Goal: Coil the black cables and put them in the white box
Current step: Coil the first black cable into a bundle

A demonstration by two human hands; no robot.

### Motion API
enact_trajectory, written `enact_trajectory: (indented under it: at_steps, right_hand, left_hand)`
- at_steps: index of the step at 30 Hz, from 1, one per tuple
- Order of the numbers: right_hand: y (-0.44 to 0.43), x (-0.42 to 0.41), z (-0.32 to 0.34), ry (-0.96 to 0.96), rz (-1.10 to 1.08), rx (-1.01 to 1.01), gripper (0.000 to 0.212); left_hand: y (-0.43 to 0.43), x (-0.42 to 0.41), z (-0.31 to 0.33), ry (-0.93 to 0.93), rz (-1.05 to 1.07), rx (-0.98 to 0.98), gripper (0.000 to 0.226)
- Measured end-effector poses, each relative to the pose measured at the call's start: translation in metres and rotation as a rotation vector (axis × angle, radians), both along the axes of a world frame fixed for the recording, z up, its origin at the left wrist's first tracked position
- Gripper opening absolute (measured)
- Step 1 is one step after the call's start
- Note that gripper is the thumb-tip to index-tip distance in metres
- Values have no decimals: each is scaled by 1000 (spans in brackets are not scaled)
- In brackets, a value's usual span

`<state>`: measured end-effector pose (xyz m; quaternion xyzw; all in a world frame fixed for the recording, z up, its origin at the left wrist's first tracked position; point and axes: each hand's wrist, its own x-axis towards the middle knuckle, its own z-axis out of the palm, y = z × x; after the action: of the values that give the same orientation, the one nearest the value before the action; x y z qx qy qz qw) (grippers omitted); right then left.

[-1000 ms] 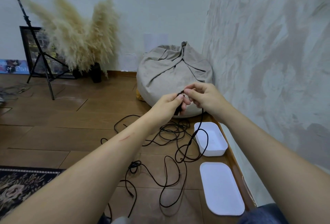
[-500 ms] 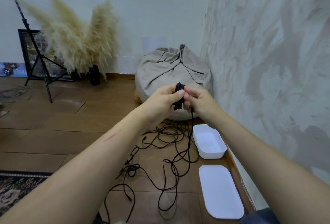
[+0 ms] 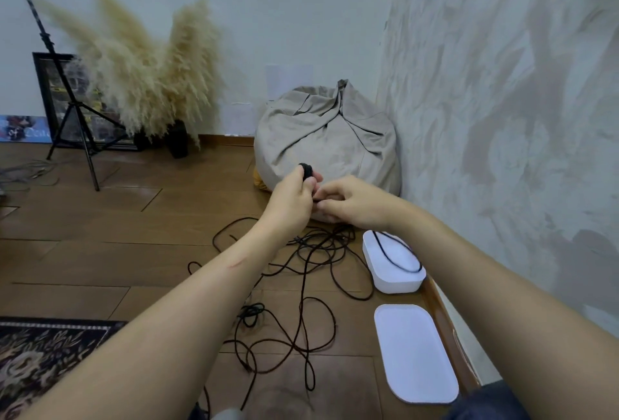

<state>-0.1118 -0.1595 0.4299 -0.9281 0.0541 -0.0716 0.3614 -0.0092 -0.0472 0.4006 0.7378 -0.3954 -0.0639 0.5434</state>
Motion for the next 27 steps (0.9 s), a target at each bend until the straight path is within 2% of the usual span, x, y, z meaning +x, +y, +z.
enact_trajectory:
  at_steps: [5, 11, 15, 19, 22, 27]
  right_hand:
    - [-23, -9, 3, -97, -80, -192, 20]
    - [-28, -9, -3, -224, -213, -172, 8]
    - [-30, -5, -6, -229, -254, -166, 5]
    - [-32, -6, -13, -196, -340, -262, 16]
    - [-33, -6, -16, -122, -431, -376, 22]
    - [-38, -1, -22, 33, -554, -337, 34]
  left_hand:
    - [-3, 0, -6, 22, -241, 130, 36]
    - [3, -2, 1, -16, -341, 225, 27]
    - [5, -5, -4, -28, -285, 231, 26]
    - [6, 0, -5, 28, -164, 162, 29]
    - [7, 2, -6, 23, -150, 161, 30]
    - [0, -5, -6, -24, -87, 130, 29]
